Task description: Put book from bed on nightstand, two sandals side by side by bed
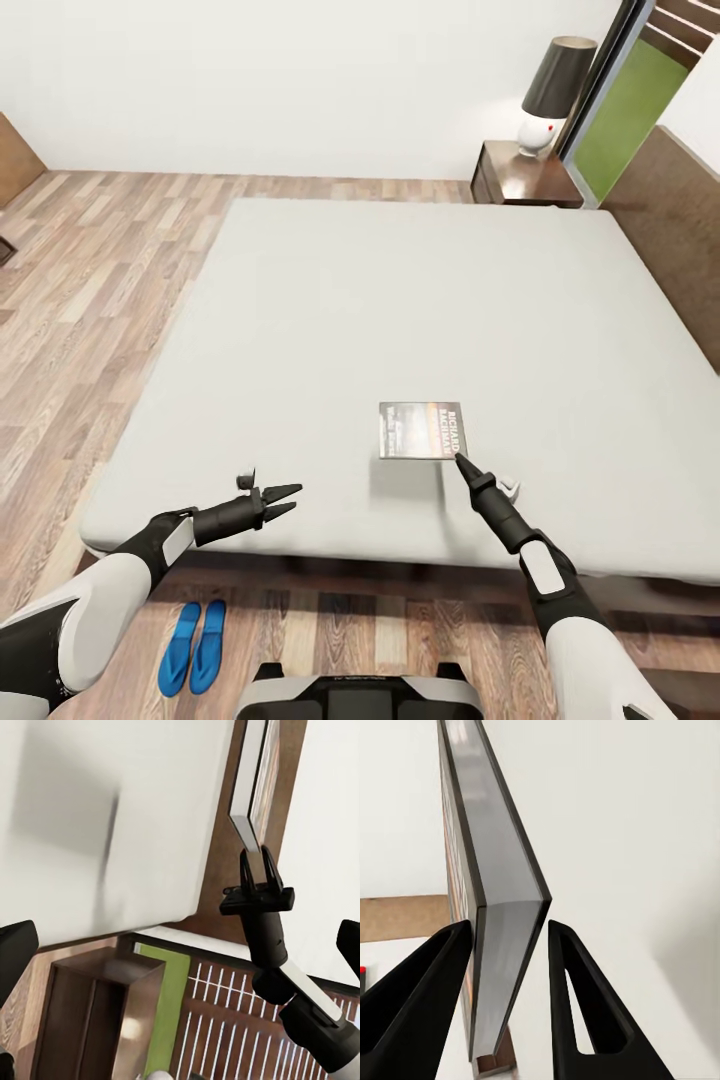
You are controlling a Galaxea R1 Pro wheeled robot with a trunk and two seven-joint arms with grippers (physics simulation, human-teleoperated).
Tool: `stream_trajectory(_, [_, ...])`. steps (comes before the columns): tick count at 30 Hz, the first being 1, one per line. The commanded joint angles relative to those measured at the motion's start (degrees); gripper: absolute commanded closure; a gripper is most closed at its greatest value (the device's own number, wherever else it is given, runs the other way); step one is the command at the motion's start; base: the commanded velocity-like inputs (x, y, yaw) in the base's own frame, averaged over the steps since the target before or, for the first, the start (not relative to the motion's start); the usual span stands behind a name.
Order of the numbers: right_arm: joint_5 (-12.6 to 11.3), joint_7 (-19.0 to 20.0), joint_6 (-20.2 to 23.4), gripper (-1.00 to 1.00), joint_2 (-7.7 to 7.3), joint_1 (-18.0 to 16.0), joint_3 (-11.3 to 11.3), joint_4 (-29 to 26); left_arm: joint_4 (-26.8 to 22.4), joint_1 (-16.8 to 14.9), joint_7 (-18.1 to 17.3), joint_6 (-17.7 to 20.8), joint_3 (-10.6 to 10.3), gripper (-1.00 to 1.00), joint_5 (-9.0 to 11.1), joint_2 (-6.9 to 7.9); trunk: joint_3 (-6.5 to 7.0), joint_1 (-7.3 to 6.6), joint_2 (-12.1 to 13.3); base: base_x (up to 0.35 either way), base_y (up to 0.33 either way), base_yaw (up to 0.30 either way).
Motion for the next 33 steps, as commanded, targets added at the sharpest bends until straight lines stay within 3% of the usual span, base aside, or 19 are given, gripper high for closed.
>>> stream_trajectory(1, [-0.19, 0.14, 0.48, 1.00, 0.06, -0.04, -0.29, -0.01, 0.01, -0.02, -0.15, 0.60, -0.10, -1.00, 0.21, 0.02, 0.14, -0.20, 0.36, 0.000, 0.000, 0.000])
stream_trajectory(7, [-0.25, 0.22, 0.48, 1.00, 0.06, -0.04, -0.29, -0.03, 0.01, -0.02, -0.15, 0.60, -0.09, -1.00, 0.21, 0.05, 1.21, -1.52, 2.77, 0.000, 0.000, 0.000])
stream_trajectory(33, [-0.34, 0.22, 0.48, 1.00, 0.08, -0.04, -0.29, -0.34, 0.01, -0.02, -0.32, 0.60, -0.07, -1.00, 0.30, 0.10, 1.54, -1.52, 2.77, 0.000, 0.000, -0.020])
